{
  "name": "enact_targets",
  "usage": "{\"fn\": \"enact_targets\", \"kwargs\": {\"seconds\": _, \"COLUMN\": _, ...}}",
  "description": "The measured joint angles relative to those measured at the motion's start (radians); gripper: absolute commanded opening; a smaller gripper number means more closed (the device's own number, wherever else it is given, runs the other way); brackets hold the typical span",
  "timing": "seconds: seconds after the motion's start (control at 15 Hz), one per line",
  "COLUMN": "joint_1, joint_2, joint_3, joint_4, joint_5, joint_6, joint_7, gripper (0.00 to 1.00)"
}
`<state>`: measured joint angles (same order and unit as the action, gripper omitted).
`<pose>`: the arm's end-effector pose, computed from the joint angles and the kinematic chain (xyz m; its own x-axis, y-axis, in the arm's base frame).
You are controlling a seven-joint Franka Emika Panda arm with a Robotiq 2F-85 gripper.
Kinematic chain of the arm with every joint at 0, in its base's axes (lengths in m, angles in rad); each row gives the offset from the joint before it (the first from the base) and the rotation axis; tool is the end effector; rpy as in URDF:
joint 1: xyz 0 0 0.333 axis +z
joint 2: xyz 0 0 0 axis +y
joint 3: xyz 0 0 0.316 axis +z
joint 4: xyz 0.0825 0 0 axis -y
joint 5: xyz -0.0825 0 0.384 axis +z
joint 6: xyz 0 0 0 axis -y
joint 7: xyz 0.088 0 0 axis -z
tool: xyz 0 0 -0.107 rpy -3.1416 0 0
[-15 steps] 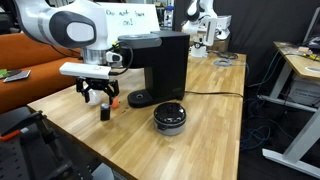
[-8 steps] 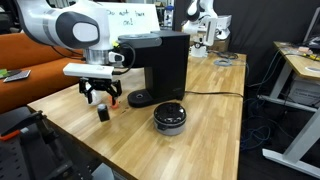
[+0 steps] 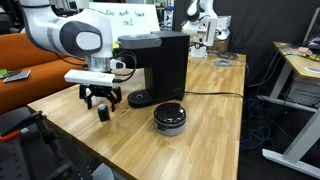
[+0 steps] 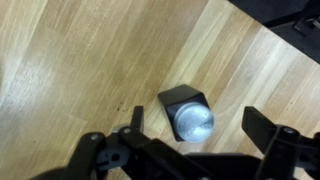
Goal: Put the black bottle in the white cup
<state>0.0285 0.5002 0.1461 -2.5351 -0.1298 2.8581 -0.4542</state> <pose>0.4062 0.0894 0.0797 0.7245 0.6782 -0.1229 0.6673 -0.7348 -0.1212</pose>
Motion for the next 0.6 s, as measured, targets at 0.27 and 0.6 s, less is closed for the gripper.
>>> {"fn": "enact_targets", "kwargs": {"seconds": 0.27, "joint_1": -0.016, "joint_2": 0.040, "joint_3": 0.005, "joint_4": 0.020, "joint_5": 0.000, "joint_6": 0.000, "joint_7": 0.000, "gripper": 0.61}}
{"fn": "enact_targets", "kwargs": {"seconds": 0.6, "joint_1": -0.032, "joint_2": 0.056, "joint_3": 0.017, "joint_4": 0.032, "joint_5": 0.000, "joint_6": 0.000, "joint_7": 0.000, "gripper": 0.26}}
